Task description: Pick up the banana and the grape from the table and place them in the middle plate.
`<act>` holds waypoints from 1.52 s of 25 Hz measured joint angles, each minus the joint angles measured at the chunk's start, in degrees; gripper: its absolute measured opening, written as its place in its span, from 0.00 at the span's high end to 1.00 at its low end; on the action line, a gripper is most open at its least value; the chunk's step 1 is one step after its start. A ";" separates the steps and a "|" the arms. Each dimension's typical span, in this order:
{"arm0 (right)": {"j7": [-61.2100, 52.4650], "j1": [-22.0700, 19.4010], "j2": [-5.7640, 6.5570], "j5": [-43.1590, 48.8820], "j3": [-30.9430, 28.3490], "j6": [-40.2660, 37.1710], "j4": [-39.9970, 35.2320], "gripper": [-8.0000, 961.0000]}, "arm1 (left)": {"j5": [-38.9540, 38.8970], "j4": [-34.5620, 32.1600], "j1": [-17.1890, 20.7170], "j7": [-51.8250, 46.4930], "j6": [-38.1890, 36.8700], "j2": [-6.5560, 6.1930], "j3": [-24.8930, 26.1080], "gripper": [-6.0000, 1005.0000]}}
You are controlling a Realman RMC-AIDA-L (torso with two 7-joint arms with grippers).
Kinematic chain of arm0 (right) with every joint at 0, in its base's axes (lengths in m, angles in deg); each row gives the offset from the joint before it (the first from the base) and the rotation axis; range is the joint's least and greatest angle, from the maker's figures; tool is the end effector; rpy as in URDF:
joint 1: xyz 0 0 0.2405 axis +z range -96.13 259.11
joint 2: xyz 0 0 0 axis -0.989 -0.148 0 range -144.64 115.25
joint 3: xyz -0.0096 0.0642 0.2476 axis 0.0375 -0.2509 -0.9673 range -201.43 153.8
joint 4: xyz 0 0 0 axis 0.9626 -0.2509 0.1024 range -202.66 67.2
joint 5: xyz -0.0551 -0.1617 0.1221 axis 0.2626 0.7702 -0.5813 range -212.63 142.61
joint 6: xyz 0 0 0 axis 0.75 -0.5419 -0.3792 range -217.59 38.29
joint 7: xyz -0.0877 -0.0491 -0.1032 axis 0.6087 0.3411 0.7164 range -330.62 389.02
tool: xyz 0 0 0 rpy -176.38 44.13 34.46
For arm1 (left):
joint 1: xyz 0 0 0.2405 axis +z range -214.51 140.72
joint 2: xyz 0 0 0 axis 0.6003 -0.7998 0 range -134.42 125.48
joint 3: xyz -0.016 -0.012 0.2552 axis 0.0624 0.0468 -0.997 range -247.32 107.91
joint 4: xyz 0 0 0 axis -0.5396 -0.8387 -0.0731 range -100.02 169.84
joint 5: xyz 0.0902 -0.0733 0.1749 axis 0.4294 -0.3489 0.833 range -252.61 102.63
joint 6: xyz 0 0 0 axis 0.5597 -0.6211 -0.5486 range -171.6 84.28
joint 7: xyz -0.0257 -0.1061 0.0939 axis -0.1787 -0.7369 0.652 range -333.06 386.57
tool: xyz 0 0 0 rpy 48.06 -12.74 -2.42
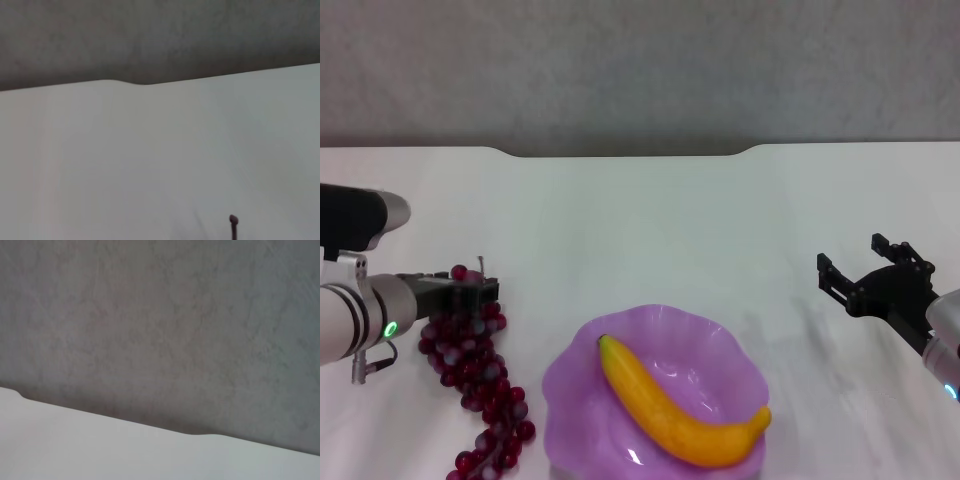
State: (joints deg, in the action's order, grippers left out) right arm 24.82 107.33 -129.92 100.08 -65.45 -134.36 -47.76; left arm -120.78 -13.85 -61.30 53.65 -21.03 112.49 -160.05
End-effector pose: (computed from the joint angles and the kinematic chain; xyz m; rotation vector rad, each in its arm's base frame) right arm 0.3221 0.3440 -0.0580 -1.9122 0.5994 0.4493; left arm -0.3018 0.3920 -0.0279 -1.9460 -1.1009 -0.0911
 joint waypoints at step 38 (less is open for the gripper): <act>-0.19 -0.12 0.09 0.00 0.25 0.23 -0.31 0.15 | -0.78 -6.10 5.95 -0.01 -6.42 0.01 -4.26 0.60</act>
State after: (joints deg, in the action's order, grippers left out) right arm 24.63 107.21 -129.83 100.08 -65.20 -134.13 -48.07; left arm -121.57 -19.95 -55.35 53.64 -27.45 112.50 -164.31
